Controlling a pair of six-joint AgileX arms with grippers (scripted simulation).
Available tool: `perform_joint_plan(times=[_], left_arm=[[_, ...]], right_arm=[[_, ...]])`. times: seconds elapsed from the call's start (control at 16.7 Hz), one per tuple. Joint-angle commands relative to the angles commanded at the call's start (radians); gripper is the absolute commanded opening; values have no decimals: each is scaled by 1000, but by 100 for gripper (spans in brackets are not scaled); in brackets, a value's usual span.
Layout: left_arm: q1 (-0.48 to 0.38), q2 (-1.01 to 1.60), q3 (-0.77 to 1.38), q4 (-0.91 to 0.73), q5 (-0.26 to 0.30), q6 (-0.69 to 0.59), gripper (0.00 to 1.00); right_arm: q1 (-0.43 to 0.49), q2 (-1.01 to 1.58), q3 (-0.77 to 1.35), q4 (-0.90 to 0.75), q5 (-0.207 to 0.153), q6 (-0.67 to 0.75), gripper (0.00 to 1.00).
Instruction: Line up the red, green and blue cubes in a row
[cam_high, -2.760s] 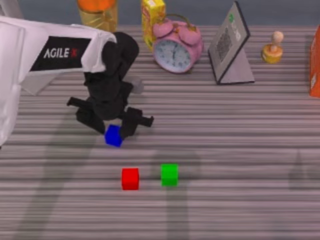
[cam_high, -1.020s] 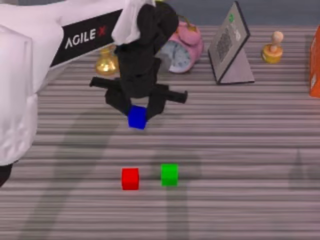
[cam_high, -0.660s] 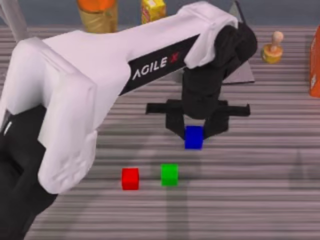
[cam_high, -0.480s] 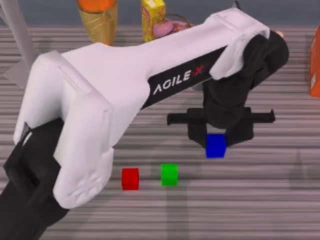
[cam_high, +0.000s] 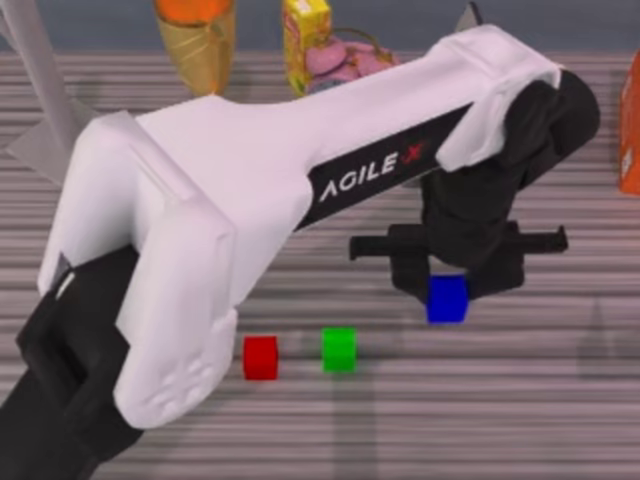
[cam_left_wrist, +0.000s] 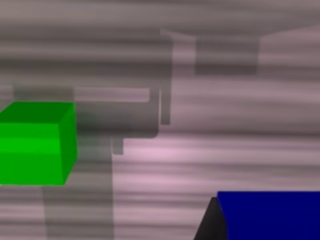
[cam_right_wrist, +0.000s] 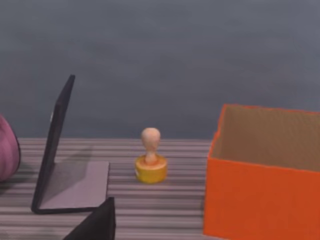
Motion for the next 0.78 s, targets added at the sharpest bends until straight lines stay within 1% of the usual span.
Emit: perform_joint_plan(times=[0.36,0.48,0.66,0.78], left_arm=[[-3,23,-185,209,0,-1,0],[-3,29,-211,237,0,-3,0],[-3,29,-212,238,0,-3,0],[-3,29,-212,238,0,-3,15]], right_arm=[[0,0,0,0,0,0,100],[0,0,0,0,0,0,100],[0,0,0,0,0,0,100],[0,0,0,0,0,0,100]])
